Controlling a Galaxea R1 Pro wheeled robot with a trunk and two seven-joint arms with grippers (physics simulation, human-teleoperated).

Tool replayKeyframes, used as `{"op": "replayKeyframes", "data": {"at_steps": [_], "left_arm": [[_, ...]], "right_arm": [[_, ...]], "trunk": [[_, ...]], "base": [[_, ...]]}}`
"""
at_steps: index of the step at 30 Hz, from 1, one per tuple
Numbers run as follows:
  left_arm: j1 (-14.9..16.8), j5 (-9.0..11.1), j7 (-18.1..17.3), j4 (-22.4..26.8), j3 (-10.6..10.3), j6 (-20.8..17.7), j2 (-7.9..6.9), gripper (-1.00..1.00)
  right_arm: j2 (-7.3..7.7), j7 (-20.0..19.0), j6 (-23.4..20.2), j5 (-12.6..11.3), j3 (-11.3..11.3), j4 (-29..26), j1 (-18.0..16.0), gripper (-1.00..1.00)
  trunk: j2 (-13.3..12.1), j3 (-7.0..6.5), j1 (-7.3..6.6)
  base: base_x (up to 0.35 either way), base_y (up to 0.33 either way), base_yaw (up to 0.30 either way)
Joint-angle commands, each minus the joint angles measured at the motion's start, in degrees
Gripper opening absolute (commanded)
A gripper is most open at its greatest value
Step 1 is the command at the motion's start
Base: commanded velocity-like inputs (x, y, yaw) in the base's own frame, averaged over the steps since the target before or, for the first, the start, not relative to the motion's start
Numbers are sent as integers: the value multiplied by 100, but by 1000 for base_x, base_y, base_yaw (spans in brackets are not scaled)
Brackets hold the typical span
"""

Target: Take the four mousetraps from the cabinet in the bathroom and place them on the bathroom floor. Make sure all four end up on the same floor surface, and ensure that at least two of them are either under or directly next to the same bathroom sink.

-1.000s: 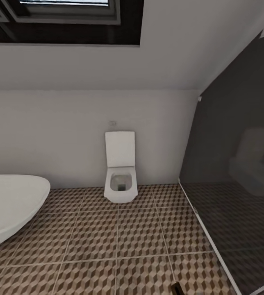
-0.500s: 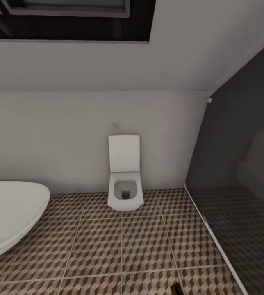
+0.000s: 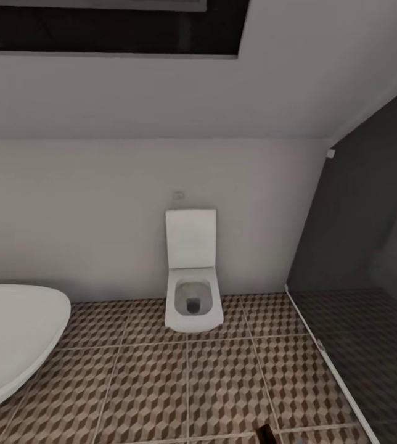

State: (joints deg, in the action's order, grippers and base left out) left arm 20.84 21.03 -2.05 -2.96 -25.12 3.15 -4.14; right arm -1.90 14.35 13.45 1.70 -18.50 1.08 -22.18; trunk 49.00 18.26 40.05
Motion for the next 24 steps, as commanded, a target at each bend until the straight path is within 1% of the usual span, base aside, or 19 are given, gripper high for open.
{"op": "replayKeyframes", "data": {"at_steps": [1,24], "left_arm": [[8,33,2,-21,-45,33,2,-100],[7,33,2,-26,-45,28,1,-100]], "right_arm": [[-3,16,22,-2,-22,10,-6,-100],[-4,24,23,-3,-22,6,-6,-100]], "trunk": [[5,7,4],[5,7,4]], "base": [[328,8,0],[332,1,0]]}}
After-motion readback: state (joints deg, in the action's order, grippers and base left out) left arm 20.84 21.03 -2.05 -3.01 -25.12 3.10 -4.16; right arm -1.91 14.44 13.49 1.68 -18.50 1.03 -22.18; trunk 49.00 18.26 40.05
